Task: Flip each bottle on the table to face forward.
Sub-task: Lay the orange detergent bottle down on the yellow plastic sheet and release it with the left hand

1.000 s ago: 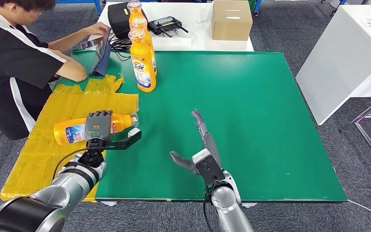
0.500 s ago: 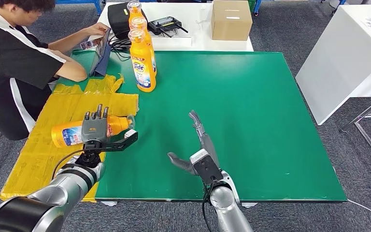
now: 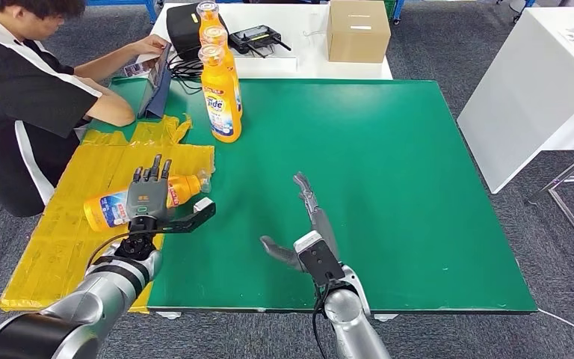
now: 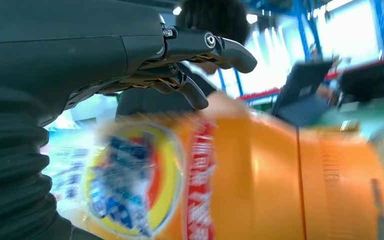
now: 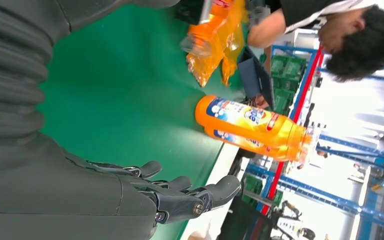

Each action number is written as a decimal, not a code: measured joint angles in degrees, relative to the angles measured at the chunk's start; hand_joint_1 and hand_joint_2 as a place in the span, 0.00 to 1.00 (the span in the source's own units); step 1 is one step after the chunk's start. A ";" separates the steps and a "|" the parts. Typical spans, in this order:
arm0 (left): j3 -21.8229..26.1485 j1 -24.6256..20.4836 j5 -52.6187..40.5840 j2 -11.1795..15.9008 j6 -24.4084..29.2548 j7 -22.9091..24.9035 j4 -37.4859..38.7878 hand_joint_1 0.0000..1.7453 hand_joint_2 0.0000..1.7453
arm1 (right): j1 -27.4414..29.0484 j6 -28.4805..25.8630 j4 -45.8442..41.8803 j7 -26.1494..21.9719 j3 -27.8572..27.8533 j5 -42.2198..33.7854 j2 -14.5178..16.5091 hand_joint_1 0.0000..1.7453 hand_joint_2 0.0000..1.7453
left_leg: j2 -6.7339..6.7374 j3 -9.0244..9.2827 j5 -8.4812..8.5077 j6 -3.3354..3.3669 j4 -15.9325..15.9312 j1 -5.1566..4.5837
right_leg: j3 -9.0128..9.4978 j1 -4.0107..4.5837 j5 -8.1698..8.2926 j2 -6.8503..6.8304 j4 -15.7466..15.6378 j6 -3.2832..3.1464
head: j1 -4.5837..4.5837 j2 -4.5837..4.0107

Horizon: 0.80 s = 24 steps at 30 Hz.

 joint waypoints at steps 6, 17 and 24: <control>-0.41 5.96 -0.03 0.18 0.14 0.76 -20.14 0.00 1.00 | 0.58 -1.99 0.01 -0.08 -0.02 -0.13 -0.40 0.00 1.00 | -0.01 -0.03 -0.01 0.00 0.00 0.00 | 0.00 -0.01 0.00 0.00 -0.02 0.00 | 0.00 0.00; 3.09 11.45 0.63 -2.75 0.14 -12.07 -40.48 0.00 1.00 | 2.16 -3.91 -0.61 -0.11 -0.23 -0.21 -1.27 0.00 1.00 | 0.03 0.00 -0.01 0.00 0.00 0.00 | 0.00 0.00 0.00 0.00 -0.03 0.00 | 0.00 0.00; 5.51 12.58 1.46 -5.05 0.09 -14.65 -45.17 0.00 1.00 | 2.72 -4.01 -1.05 -0.10 -0.28 -0.19 -1.66 0.00 1.00 | 0.06 0.02 -0.01 0.00 0.00 -0.01 | -0.01 0.00 0.00 0.00 -0.04 0.00 | -0.01 0.00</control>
